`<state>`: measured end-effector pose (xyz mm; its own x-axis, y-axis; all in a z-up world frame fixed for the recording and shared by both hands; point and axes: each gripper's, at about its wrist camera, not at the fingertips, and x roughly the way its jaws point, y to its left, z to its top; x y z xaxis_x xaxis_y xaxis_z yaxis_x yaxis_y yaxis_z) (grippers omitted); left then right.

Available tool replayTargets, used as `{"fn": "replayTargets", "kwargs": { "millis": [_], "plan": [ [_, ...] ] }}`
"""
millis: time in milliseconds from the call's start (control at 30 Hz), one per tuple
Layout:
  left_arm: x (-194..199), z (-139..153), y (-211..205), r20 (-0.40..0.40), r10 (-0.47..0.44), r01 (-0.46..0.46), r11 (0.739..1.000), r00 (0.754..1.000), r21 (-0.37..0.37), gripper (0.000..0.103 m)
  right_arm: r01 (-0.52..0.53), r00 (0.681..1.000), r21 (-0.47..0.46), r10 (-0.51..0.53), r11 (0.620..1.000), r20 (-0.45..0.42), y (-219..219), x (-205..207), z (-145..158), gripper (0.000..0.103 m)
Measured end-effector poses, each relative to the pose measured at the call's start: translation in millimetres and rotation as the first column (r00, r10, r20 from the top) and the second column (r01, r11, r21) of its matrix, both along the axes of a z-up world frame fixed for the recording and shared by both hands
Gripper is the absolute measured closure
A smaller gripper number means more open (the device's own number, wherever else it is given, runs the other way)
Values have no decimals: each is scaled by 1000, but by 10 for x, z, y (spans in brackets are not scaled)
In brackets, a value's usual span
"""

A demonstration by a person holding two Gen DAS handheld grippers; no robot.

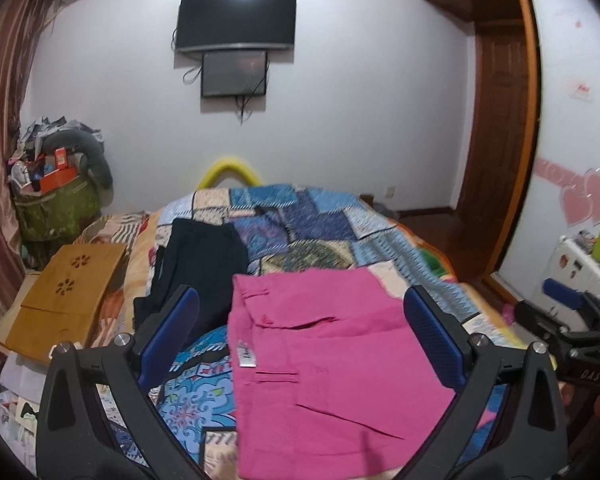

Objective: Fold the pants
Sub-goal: 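Lower both tools and grasp the pink pants' leg hems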

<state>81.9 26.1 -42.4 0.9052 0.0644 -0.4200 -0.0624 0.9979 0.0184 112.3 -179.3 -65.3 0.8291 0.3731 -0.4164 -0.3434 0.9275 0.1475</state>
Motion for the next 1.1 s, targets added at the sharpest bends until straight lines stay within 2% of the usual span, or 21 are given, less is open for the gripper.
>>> {"fn": "replayTargets", "kwargs": {
  "millis": [133, 200, 267, 367, 600, 667, 767, 967, 1100],
  "plan": [
    [340, -226, 116, -64, 28, -24, 998, 998, 55, 1, 35, 997, -47, -38, 998, -70, -83, 254, -205, 0],
    [485, -344, 176, -105, 28, -22, 998, 994, 58, 3, 32, 994, -60, -38, 998, -105, -116, 361, -286, 1],
    [627, -478, 249, -164, 39, -28, 997, 986, 71, 7, 22, 989, -58, -30, 998, -144, -139, 455, -331, 7],
    [867, -717, 368, -256, 31, -28, 999, 966, 15, 14, 7, 978, -65, -20, 998, -209, -173, 663, -452, 15],
    [1334, -1112, 613, -432, 4, -27, 999, 902, -47, 35, -60, 949, -86, 31, 994, -315, -164, 999, -730, 29],
    [1452, -1199, 681, -475, -2, -27, 998, 880, -55, 49, -79, 937, -83, 46, 993, -345, -159, 1087, -797, 30],
    [1577, -1313, 729, -532, -27, -14, 997, 846, -74, 60, -106, 921, -73, 70, 992, -383, -141, 1220, -849, 32],
    [1761, -1459, 685, -599, -101, 37, 992, 794, -118, 61, -147, 882, -44, 110, 988, -459, -114, 1462, -1035, 42],
    [1885, -1612, 662, -654, -140, 50, 987, 743, -156, 61, -181, 859, -49, 133, 982, -495, -72, 1567, -1161, 49]
  ]
}}
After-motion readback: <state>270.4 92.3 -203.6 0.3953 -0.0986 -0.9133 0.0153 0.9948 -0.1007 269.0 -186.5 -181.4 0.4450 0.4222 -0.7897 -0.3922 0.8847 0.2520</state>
